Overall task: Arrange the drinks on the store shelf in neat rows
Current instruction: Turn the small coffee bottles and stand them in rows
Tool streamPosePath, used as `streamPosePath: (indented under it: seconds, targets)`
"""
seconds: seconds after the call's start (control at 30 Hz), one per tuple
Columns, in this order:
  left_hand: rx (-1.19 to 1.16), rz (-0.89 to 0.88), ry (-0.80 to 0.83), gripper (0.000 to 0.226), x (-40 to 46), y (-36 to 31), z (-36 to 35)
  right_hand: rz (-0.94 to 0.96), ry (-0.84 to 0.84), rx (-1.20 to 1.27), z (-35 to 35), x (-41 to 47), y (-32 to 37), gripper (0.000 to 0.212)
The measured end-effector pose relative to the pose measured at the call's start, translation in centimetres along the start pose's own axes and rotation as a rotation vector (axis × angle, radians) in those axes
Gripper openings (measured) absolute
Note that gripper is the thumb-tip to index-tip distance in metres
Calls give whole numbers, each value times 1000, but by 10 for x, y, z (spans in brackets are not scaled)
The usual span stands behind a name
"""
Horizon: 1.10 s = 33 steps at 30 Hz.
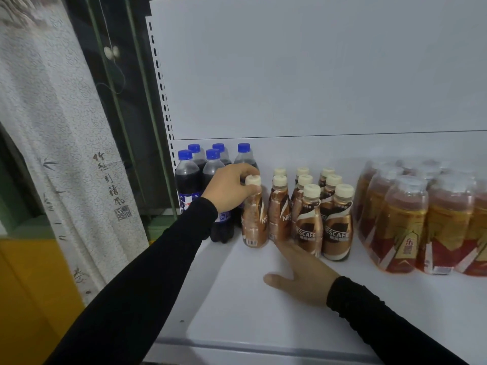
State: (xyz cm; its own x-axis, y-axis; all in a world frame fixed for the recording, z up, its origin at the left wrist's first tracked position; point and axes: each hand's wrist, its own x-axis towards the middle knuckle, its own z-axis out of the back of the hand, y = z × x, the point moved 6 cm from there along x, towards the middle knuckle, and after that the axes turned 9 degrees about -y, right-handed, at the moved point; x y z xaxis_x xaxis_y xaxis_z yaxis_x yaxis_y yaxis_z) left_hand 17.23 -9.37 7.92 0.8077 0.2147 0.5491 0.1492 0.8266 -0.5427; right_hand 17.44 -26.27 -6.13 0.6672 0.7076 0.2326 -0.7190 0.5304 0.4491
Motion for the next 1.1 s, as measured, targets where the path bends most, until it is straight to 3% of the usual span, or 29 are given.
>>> streamPosePath:
  seconds: [0.5, 0.77, 1.1]
  targets:
    - [0, -24, 38, 37, -8, -19, -34, -50, 94, -178, 5, -23, -6, 79]
    - [-69, -9, 6, 30, -11, -33, -49, -90, 193, -229, 1, -45, -23, 88]
    - [-118, 15, -26, 34, -16, -30, -51, -85, 180, -218, -3, -50, -26, 84]
